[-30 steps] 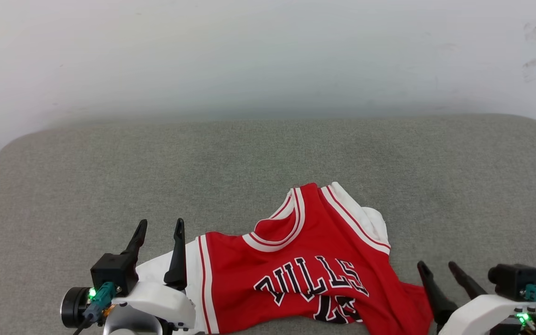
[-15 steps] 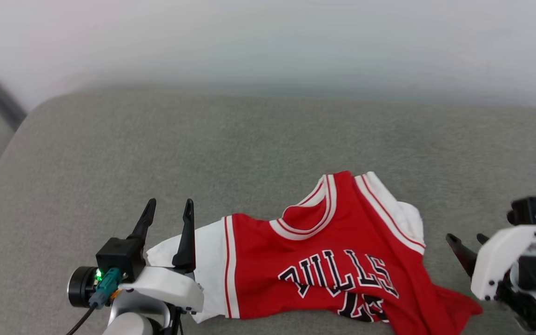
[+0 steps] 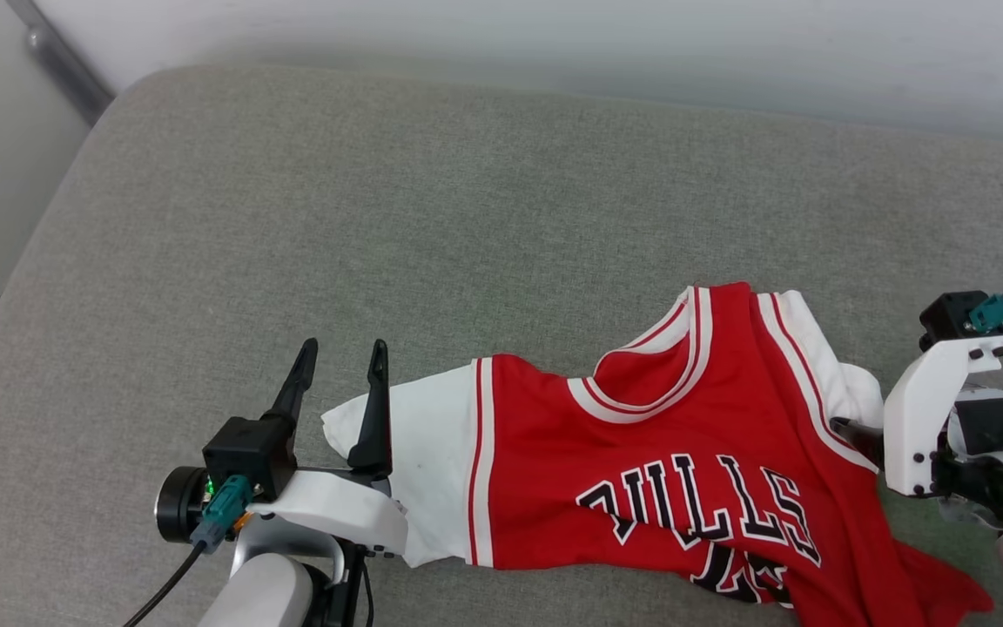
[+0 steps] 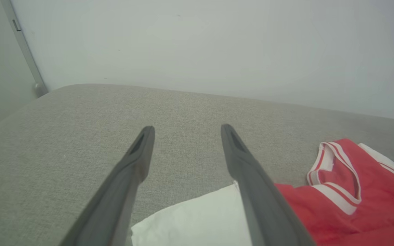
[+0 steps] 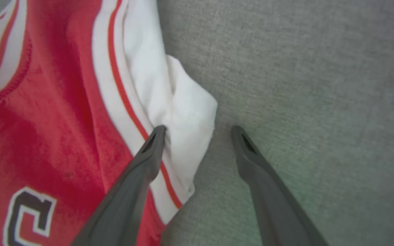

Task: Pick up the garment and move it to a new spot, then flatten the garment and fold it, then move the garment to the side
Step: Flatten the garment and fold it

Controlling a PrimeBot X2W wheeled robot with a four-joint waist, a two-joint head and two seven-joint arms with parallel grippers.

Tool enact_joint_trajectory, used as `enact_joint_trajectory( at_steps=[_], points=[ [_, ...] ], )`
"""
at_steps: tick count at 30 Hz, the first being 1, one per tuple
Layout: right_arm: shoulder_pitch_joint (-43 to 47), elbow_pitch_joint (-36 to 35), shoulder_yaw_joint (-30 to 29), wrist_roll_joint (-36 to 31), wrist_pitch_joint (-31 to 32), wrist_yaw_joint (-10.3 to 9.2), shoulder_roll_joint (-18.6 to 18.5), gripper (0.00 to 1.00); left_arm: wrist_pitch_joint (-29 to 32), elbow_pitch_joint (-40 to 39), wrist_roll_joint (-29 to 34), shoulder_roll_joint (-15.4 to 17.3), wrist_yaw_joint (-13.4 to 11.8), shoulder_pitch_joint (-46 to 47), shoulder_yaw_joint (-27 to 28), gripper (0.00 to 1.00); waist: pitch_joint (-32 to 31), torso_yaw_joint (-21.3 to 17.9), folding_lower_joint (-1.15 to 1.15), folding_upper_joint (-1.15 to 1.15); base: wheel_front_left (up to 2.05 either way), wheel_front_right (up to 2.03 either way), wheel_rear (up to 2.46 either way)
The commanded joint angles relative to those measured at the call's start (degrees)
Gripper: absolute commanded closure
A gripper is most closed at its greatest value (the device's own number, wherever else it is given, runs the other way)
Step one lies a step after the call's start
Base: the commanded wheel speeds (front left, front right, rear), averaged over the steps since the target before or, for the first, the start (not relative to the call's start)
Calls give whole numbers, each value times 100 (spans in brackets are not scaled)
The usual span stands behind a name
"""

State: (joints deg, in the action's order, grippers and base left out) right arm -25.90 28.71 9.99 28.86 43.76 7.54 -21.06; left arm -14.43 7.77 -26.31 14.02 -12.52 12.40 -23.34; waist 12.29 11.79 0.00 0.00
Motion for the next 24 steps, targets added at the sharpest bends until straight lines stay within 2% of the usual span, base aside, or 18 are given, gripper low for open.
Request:
enact_joint_trajectory(
  at_steps=[1, 2, 3, 4, 11, 15, 19, 23, 24],
  points=[
    [182, 312, 118, 40, 154, -10, 67, 0, -41, 28, 28, -10, 36, 89, 24, 0, 22, 19, 0, 0, 0, 0, 0],
    [215, 422, 189, 58, 243, -10, 88, 57, -45, 46, 35, -23, 29, 90, 33, 0, 15, 16, 0, 0, 0, 0, 0],
    [216, 426, 276, 86, 205, -10, 110, 81, -52, 67, 35, -31, 25, 77, 44, 0, 2, 3, 0, 0, 0, 0, 0],
    [188, 440, 315, 150, 172, -8, 140, 100, -53, 84, 34, -37, 19, 52, 67, 0, -21, -24, 0, 0, 0, 0, 0],
    [-284, -89, 340, -59, -706, -7, -78, 100, -70, 183, 29, 6, 44, -97, 131, 0, -288, -326, 0, 0, 0, 0, 0],
    [-69, -359, -93, -287, -1055, -8, -129, 100, -73, 196, 16, 59, 50, -176, 151, 0, -472, -522, 0, 0, 0, 0, 0],
    [608, -668, -846, -599, -1220, -7, 110, 100, -36, 174, -8, 109, 2, -292, 159, 0, -636, -697, 0, 0, 0, 0, 0],
    [1607, -811, -1649, -708, -1267, -9, 551, 100, 9, 90, -21, 117, -50, -380, 149, 0, -699, -792, 0, 0, 0, 0, 0],
    [1827, -801, -1794, -732, -1249, -8, 708, 84, 22, 69, -29, 120, -63, -389, 149, 0, -699, -809, 0, 0, 0, 0, 0]
  ],
)
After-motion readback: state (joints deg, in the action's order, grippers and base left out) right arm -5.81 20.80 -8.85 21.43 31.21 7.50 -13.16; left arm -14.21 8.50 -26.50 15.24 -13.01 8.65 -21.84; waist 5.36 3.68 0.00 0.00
